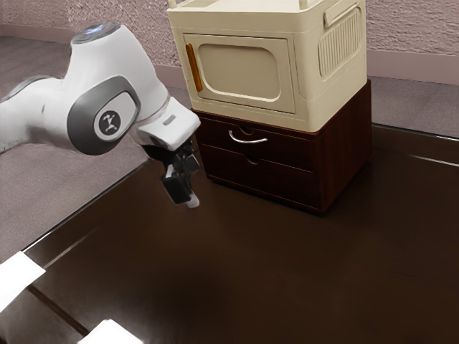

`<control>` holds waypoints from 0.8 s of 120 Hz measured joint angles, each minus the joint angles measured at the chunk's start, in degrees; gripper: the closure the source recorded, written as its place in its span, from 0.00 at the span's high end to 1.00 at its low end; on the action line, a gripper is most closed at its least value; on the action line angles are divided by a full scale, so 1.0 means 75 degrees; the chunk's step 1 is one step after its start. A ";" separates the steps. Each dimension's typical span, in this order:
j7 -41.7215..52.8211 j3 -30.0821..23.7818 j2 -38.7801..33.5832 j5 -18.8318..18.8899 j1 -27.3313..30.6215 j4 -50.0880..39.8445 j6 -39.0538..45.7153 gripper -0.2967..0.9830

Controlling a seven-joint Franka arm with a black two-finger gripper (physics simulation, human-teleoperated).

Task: Pull the drawer handle with one arm to open the drawer

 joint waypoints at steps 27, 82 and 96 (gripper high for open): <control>0.1291 -0.0037 0.0990 0.0883 0.0087 0.0834 0.0804 0.77; 0.3079 -0.0366 0.1596 0.0707 0.0026 0.0839 0.2162 0.77; 0.3405 -0.0341 0.1875 0.0654 0.0183 0.1086 0.2321 0.77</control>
